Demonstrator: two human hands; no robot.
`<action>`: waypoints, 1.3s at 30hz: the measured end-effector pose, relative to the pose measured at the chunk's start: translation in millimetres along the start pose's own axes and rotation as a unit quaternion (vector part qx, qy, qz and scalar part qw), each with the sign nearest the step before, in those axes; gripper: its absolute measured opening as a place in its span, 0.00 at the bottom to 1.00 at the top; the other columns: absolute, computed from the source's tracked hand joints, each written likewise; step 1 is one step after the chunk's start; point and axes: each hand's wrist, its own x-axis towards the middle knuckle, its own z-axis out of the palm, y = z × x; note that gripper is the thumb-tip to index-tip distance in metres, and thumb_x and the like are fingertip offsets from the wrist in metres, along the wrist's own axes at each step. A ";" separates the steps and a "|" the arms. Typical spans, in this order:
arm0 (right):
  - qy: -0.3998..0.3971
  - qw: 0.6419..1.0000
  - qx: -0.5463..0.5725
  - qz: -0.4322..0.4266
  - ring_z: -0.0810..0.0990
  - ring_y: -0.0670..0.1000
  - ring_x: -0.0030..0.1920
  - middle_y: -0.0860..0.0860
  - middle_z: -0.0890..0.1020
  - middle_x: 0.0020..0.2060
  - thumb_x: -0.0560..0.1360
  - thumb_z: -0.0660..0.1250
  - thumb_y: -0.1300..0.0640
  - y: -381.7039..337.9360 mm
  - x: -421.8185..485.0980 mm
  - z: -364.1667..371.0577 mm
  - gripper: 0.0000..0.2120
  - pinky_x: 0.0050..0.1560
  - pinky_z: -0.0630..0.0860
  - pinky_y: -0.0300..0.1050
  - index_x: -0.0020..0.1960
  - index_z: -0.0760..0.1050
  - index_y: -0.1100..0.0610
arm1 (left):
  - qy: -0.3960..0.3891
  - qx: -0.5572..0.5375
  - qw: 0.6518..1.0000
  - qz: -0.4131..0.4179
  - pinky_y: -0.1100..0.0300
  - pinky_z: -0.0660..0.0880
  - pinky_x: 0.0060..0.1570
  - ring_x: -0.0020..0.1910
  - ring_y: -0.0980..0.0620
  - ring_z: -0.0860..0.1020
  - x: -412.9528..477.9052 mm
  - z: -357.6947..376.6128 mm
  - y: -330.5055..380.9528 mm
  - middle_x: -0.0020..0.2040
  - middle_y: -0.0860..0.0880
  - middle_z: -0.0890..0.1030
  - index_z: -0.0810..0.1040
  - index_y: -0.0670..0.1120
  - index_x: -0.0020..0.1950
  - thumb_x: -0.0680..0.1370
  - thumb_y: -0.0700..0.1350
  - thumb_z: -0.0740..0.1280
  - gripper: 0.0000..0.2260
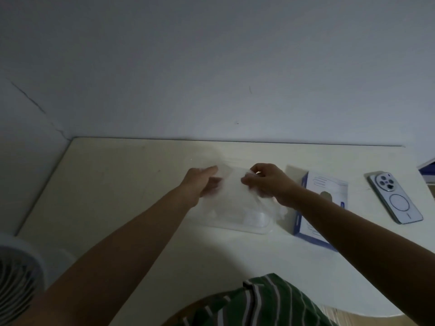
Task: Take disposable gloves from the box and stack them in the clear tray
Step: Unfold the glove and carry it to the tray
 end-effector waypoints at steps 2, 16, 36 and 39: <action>0.008 0.999 -0.036 0.007 0.74 0.49 0.27 0.56 0.81 0.32 0.75 0.71 0.57 1.6 1.4 6.1 0.10 0.27 0.69 0.40 0.47 0.76 0.65 | 0.022 -0.017 1.000 0.001 0.64 0.76 0.23 0.21 0.53 0.77 -2.5 5.1 -4.3 0.27 0.47 0.79 0.76 0.38 0.45 0.80 0.40 0.65 0.06; 0.228 0.887 -0.285 -0.284 0.76 0.46 0.41 0.50 0.79 0.43 0.75 0.68 0.60 -16.1 0.0 -16.5 0.04 0.43 0.75 0.40 0.50 0.78 0.57 | 0.168 0.522 0.769 0.329 0.50 0.71 0.38 0.43 0.37 0.79 16.0 -7.3 -19.0 0.43 0.39 0.81 0.67 0.42 0.56 0.85 0.47 0.50 0.11; -0.130 0.839 -0.524 -0.063 0.75 0.56 0.56 0.57 0.70 0.63 0.74 0.71 0.55 49.3 40.0 62.7 0.46 0.53 0.72 0.45 0.80 0.42 0.47 | 0.061 0.682 0.613 0.393 0.56 0.71 0.40 0.45 0.45 0.76 14.8 -7.9 -26.8 0.49 0.44 0.74 0.73 0.44 0.52 0.71 0.35 0.62 0.11; -0.140 0.835 -0.530 -0.050 0.74 0.58 0.60 0.58 0.66 0.67 0.74 0.72 0.52 51.1 42.5 64.0 0.50 0.56 0.72 0.47 0.80 0.38 0.50 | -0.041 0.705 0.674 0.218 0.54 0.72 0.51 0.59 0.42 0.73 24.2 -8.3 -34.0 0.62 0.41 0.70 0.68 0.43 0.63 0.74 0.45 0.69 0.21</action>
